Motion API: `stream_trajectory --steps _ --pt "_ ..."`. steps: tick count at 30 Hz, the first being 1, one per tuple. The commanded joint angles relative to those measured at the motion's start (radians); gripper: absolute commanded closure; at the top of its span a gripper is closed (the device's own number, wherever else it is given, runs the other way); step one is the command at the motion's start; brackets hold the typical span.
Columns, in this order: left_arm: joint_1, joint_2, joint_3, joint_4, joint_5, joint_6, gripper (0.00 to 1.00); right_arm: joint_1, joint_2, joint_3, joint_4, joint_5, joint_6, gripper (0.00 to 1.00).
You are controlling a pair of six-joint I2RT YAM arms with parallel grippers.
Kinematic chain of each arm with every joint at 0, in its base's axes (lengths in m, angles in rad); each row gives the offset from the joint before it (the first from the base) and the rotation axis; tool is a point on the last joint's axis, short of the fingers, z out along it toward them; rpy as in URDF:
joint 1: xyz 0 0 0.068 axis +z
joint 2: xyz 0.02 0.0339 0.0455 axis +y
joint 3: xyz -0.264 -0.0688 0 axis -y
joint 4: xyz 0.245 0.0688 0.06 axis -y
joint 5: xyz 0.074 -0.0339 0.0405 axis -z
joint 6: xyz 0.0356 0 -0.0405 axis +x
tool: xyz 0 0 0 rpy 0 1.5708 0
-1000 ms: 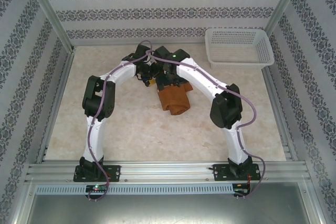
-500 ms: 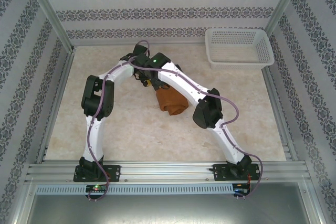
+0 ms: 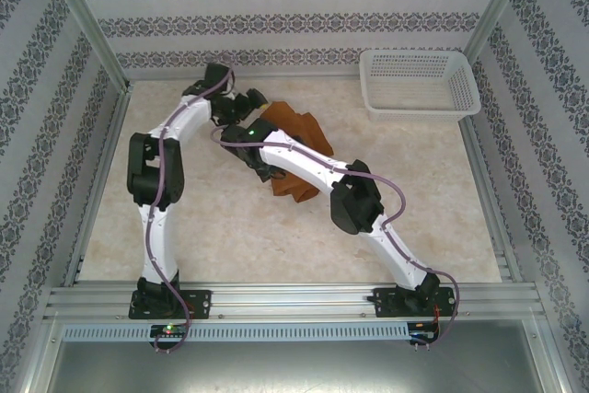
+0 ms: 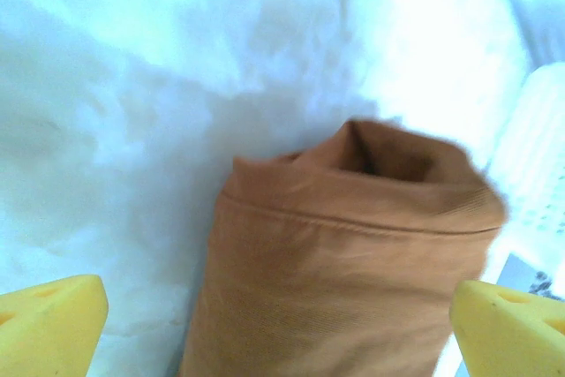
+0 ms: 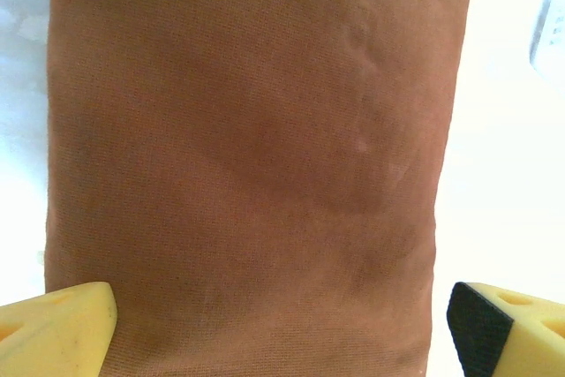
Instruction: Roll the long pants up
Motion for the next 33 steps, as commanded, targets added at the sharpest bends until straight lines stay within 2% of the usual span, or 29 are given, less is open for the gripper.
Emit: stream_trajectory --steps 1,10,15,19,26,33 --pt "0.041 -0.080 0.050 -0.068 -0.052 0.042 0.00 0.013 -0.015 0.072 -0.020 -0.028 0.007 0.03" --pt "0.202 -0.123 0.049 -0.146 -0.068 0.088 0.00 0.027 0.055 0.209 -0.015 -0.081 -0.007 0.03" --pt "0.219 -0.139 0.020 -0.140 -0.062 0.098 0.00 0.006 0.161 0.293 -0.037 -0.122 -0.008 0.03" --pt "0.220 -0.135 0.001 -0.117 -0.045 0.096 0.00 -0.006 0.201 0.300 -0.017 -0.088 -0.027 0.04" --pt "0.220 -0.124 -0.004 -0.112 -0.039 0.104 0.00 -0.024 0.214 0.296 0.066 0.063 -0.100 0.03" --pt "0.219 -0.105 -0.002 -0.111 -0.041 0.109 0.00 -0.019 0.243 0.301 0.123 0.136 -0.164 0.03"
